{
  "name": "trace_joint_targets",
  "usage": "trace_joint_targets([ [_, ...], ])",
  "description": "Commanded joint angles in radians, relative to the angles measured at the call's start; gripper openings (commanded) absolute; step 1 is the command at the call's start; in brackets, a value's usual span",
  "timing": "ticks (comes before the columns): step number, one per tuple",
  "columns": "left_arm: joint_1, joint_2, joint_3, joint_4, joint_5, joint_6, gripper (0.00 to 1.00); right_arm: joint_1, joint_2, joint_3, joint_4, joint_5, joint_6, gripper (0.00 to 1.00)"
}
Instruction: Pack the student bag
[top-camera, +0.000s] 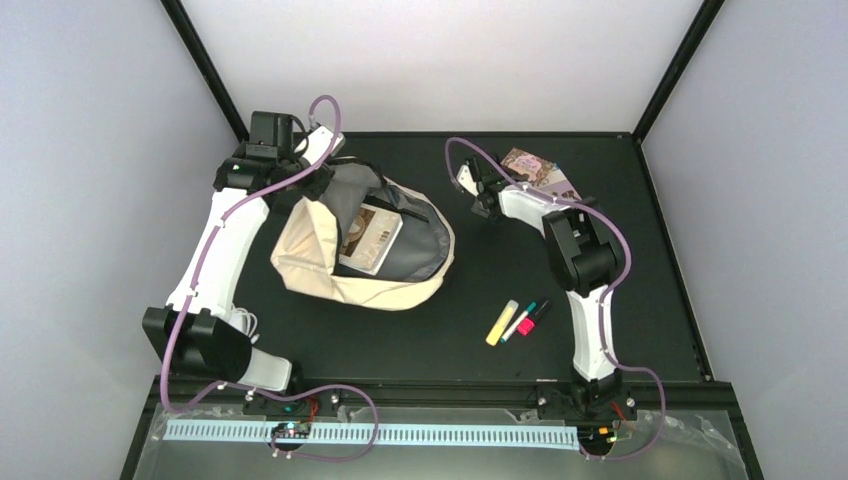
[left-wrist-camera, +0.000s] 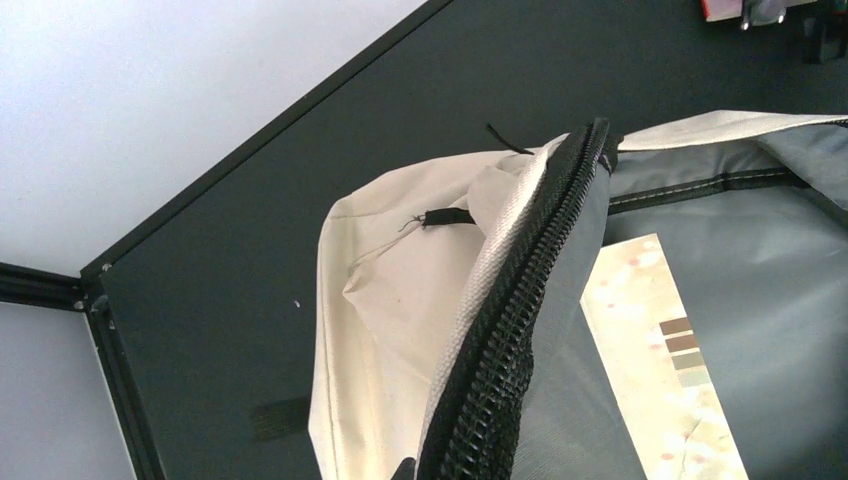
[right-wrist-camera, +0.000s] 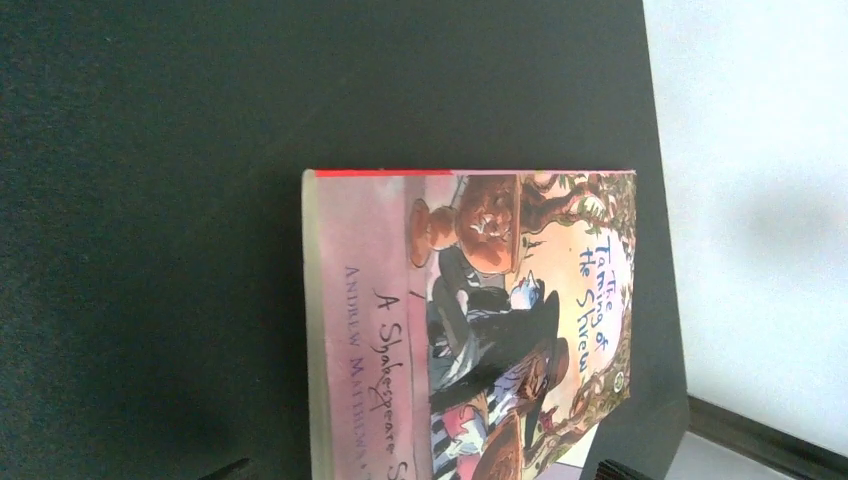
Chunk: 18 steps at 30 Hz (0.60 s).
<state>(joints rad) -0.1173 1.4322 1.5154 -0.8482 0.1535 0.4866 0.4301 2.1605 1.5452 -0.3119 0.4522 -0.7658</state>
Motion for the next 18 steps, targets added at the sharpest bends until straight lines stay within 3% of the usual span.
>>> trace_joint_targets([
  [1,0.006,-0.011,0.009,-0.014,0.02,-0.003,0.02,0.032,-0.043,-0.081,0.138,0.059,-0.096,0.9],
  [4,0.007,-0.009,0.009,-0.012,0.021,-0.002,0.02,0.042,-0.065,-0.168,0.233,0.068,-0.155,0.9],
  [14,0.015,-0.006,0.024,-0.012,0.038,-0.005,0.02,0.044,0.032,-0.22,0.383,0.209,-0.271,0.88],
  [18,0.017,-0.003,0.029,-0.012,0.044,-0.005,0.02,0.044,0.07,-0.194,0.414,0.234,-0.28,0.75],
])
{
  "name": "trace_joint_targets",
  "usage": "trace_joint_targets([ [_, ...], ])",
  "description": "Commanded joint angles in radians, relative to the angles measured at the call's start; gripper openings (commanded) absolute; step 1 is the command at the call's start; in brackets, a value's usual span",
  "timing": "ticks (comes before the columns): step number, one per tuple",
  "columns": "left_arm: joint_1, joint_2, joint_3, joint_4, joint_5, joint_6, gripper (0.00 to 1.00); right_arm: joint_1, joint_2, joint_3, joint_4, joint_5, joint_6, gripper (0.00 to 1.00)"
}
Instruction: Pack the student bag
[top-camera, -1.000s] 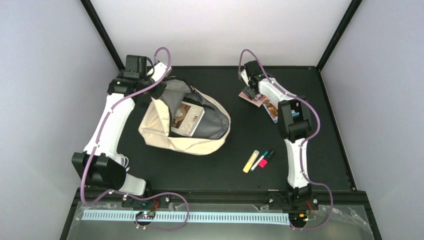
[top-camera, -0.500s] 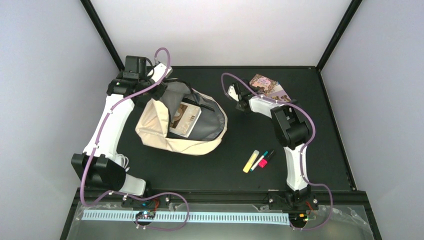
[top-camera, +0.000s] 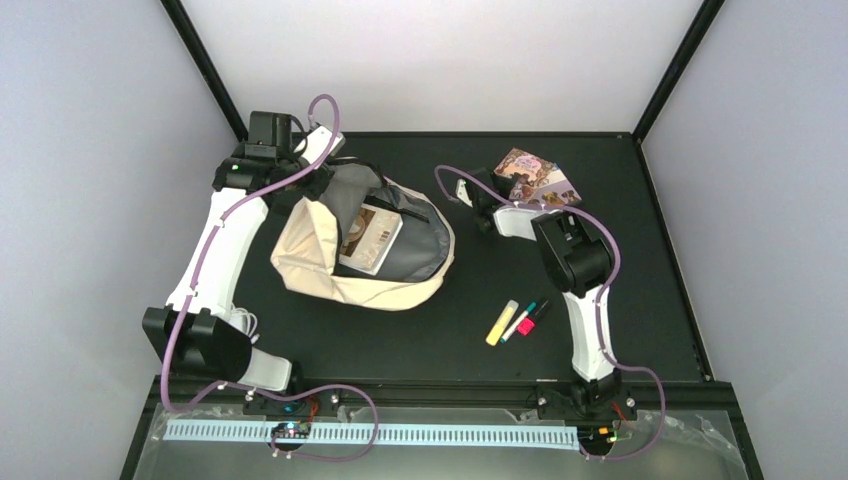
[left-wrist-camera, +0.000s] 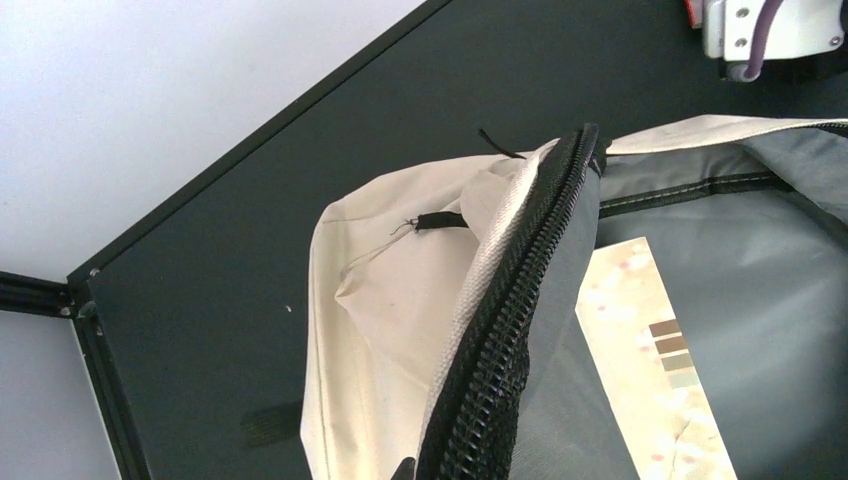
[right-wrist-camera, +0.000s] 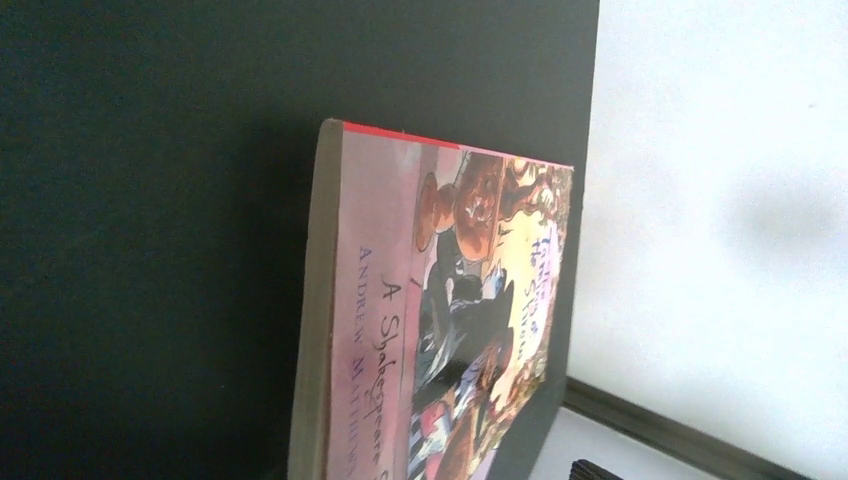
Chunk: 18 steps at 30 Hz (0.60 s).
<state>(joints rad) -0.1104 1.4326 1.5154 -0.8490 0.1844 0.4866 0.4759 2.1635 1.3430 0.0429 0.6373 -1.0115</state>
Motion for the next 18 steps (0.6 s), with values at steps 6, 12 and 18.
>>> trace_joint_targets([
  [6,0.018,0.0,0.03,-0.012,0.025,-0.005,0.02,-0.002,0.095,-0.012,0.114,0.064,-0.073,0.75],
  [12,0.02,0.005,0.035,-0.01,0.037,-0.006,0.02,-0.004,0.102,-0.022,0.164,0.085,-0.093,0.46],
  [18,0.024,0.002,0.038,-0.012,0.044,-0.006,0.02,-0.01,0.079,-0.021,0.215,0.103,-0.104,0.25],
])
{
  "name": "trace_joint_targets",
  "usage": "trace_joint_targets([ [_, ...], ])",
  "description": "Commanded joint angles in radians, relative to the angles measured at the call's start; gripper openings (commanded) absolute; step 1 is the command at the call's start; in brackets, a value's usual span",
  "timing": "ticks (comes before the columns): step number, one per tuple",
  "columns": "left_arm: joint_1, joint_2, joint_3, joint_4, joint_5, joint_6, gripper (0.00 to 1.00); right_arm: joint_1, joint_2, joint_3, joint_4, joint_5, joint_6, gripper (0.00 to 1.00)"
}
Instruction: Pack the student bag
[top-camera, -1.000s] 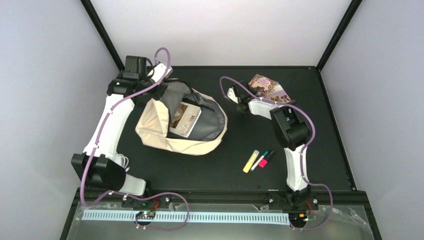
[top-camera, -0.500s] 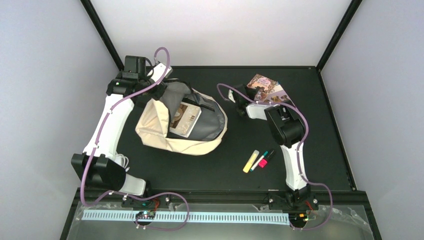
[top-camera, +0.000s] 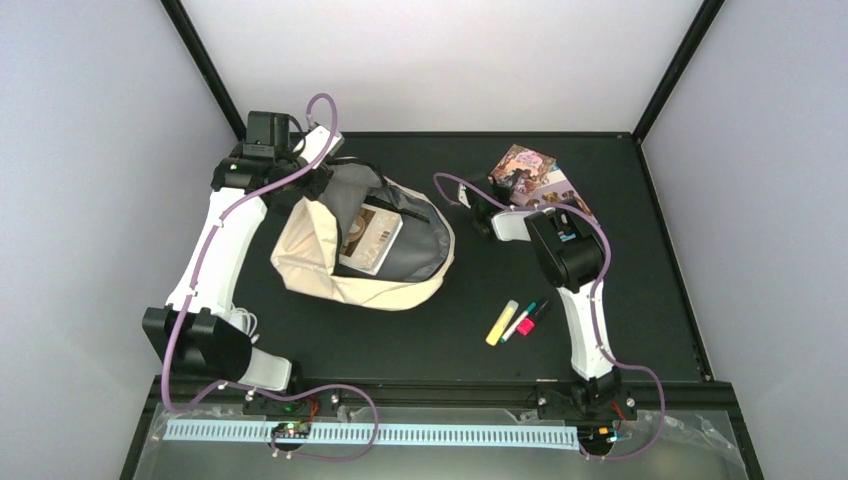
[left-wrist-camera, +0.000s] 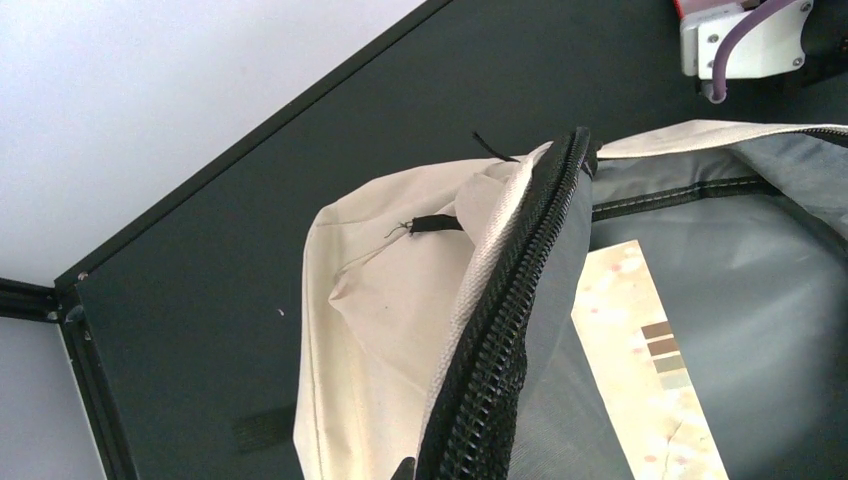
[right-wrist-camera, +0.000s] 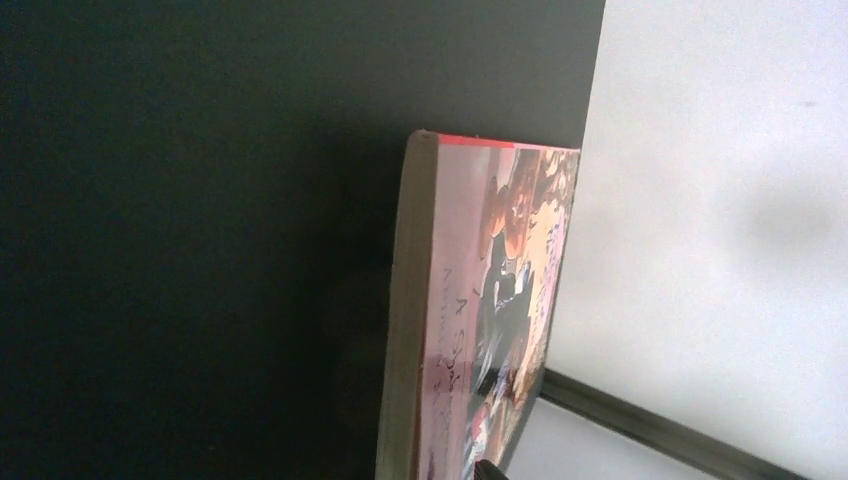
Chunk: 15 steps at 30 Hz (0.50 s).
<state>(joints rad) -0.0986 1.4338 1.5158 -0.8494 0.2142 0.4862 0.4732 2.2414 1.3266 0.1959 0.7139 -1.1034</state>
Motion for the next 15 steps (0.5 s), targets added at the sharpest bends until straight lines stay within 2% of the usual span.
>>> trace_joint_targets([
  [1,0.012,-0.001,0.037,-0.012,0.016,-0.006,0.02,-0.008,-0.007,-0.004,0.073,0.033,-0.012,0.22],
  [6,0.014,-0.007,0.035,-0.013,0.025,-0.008,0.02,-0.016,-0.077,0.0,0.094,0.048,0.018,0.02],
  [15,0.013,-0.025,0.029,-0.02,0.066,-0.006,0.02,-0.021,-0.256,0.01,0.04,0.062,0.115,0.01],
])
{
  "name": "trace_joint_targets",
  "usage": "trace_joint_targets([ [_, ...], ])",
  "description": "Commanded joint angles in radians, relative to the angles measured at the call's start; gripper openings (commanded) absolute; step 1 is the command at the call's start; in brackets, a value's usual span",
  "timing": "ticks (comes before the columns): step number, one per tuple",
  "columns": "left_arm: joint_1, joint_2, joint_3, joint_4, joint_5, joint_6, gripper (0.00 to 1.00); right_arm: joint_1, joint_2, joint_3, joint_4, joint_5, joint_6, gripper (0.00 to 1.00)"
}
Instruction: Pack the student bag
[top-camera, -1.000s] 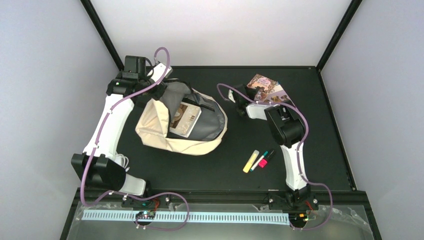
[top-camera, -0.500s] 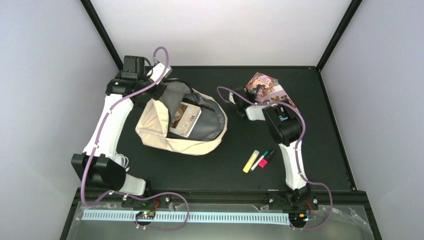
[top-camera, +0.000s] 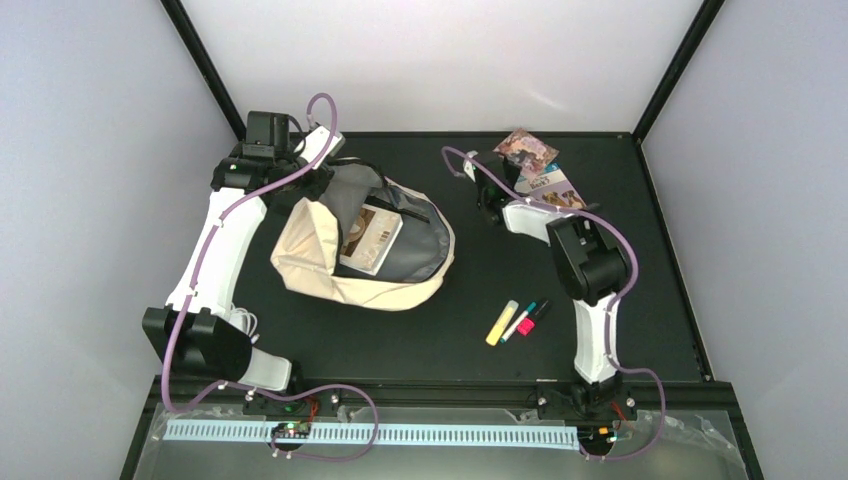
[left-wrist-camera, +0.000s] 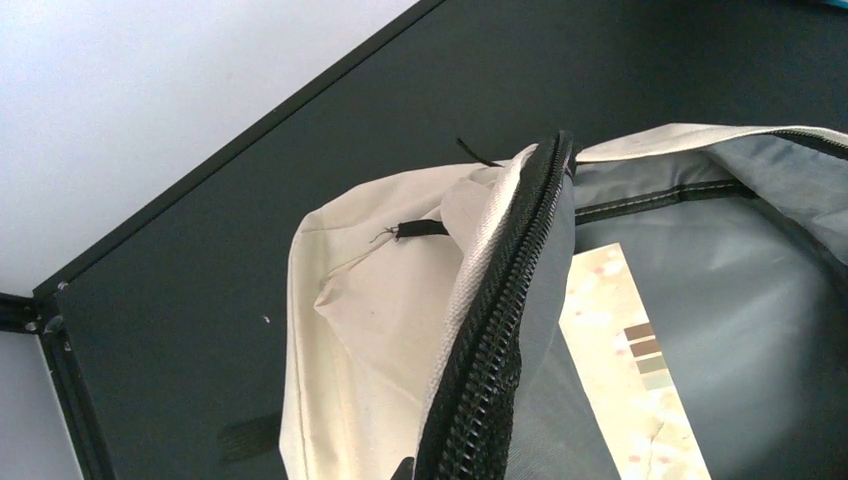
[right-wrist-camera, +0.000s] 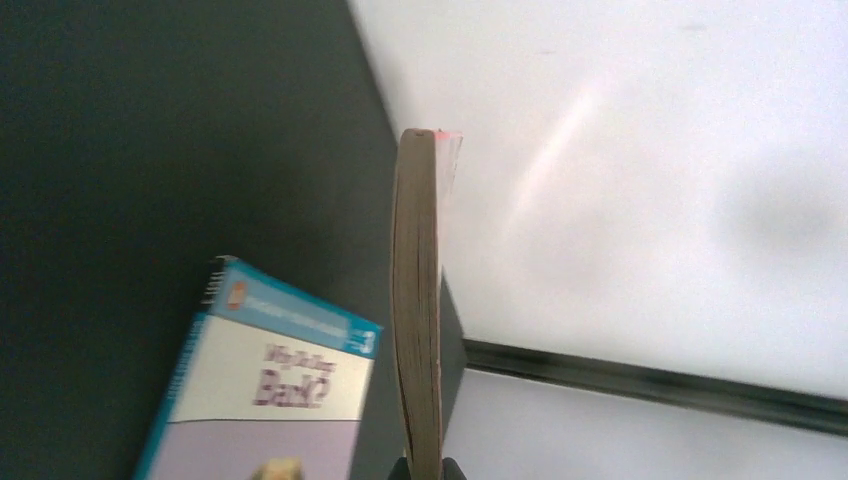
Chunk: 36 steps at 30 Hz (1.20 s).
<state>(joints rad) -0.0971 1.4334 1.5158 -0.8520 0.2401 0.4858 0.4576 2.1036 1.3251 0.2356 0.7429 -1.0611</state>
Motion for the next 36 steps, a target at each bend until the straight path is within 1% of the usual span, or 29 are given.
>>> trace_joint_targets([
  [1,0.011,-0.025,0.027,-0.021,0.053,-0.001,0.01,-0.006,-0.146,0.015,-0.022,0.028,0.096,0.01],
  [6,0.009,-0.028,0.024,-0.024,0.106,0.004,0.01,-0.004,-0.337,0.08,-0.218,-0.079,0.283,0.01],
  [10,0.006,-0.045,0.019,-0.001,0.157,-0.003,0.02,-0.004,-0.517,0.113,-0.364,-0.236,0.436,0.01],
  [12,0.0,-0.053,0.014,0.012,0.192,-0.007,0.01,0.0,-0.594,0.117,-0.421,-0.334,0.487,0.01],
  [14,-0.009,-0.053,0.018,0.019,0.209,-0.007,0.02,0.008,-0.678,0.104,-0.476,-0.478,0.529,0.01],
  [16,-0.013,-0.047,0.031,0.018,0.211,-0.01,0.02,0.012,-0.771,0.064,-0.513,-0.734,0.548,0.01],
  [19,-0.013,-0.038,0.06,0.005,0.209,-0.018,0.01,0.029,-0.903,-0.034,-0.493,-1.032,0.567,0.01],
  [21,-0.014,-0.044,0.07,0.004,0.214,-0.022,0.02,0.056,-0.967,-0.105,-0.462,-1.172,0.579,0.01],
  [23,-0.019,-0.049,0.076,0.0,0.231,-0.016,0.02,0.093,-1.008,-0.159,-0.441,-1.268,0.576,0.01],
  [25,-0.034,-0.051,0.086,-0.023,0.254,0.002,0.02,0.19,-1.019,-0.195,-0.461,-1.276,0.518,0.01],
  [29,-0.05,-0.059,0.106,-0.059,0.266,0.026,0.02,0.402,-0.975,-0.202,-0.574,-1.096,0.306,0.01],
  [32,-0.056,-0.071,0.114,-0.11,0.313,0.078,0.02,0.45,-0.96,-0.252,-0.546,-1.007,0.216,0.01],
  [36,-0.065,-0.099,0.088,-0.179,0.375,0.165,0.02,0.492,-0.967,-0.349,-0.41,-0.882,0.049,0.01],
])
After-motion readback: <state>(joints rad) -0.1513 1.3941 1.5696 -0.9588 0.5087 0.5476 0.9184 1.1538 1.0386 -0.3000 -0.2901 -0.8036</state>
